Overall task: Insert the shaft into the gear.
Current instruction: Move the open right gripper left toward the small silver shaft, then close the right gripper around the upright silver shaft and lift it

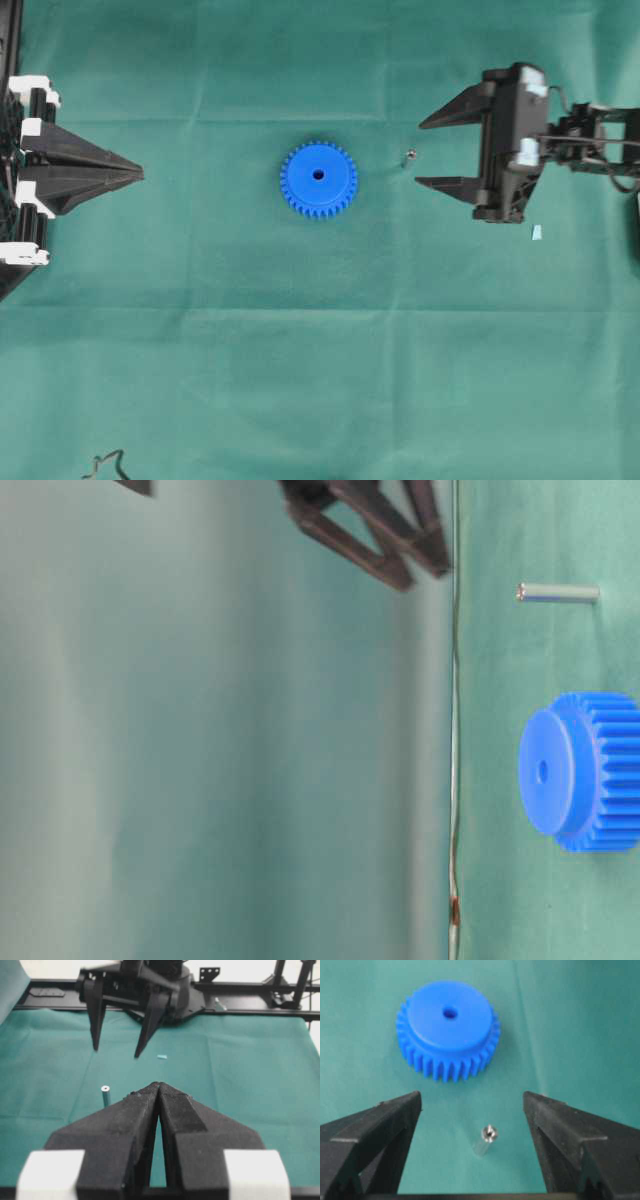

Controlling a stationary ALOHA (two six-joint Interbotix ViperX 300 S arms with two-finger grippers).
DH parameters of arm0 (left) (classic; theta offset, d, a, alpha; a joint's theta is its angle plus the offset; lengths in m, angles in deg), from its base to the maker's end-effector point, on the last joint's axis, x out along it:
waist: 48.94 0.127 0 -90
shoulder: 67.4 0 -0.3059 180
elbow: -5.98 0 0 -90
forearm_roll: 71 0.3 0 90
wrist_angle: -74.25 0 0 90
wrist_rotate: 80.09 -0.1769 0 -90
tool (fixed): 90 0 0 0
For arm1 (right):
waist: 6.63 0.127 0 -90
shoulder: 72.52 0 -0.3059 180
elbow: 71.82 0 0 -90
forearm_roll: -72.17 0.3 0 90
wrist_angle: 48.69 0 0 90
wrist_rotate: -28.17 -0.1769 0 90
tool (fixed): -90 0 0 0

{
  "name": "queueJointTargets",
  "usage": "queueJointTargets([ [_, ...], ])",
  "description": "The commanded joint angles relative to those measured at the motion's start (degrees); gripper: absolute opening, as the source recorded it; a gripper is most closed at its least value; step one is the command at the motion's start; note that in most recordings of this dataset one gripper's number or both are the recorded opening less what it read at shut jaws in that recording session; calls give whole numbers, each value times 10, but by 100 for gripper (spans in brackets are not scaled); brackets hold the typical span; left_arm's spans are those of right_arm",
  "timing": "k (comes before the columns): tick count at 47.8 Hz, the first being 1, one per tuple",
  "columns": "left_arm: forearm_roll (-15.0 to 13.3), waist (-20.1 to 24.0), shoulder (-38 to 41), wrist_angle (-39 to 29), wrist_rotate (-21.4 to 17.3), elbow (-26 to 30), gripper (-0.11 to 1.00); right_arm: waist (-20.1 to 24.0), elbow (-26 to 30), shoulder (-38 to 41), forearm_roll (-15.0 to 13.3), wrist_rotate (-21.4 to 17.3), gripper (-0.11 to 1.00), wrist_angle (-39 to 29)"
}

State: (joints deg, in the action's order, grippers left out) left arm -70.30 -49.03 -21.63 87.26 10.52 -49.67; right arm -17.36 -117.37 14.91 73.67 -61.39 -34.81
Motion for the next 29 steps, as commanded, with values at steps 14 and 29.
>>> queueJointTargets([
  [14, 1, -1, 5, 1, 0, 14, 0, -10, 13, 85, 19, -1, 87, 61],
  [29, 2, -1, 5, -4, 0, 15, 0, -16, 12, 113, 25, -1, 85, 71],
])
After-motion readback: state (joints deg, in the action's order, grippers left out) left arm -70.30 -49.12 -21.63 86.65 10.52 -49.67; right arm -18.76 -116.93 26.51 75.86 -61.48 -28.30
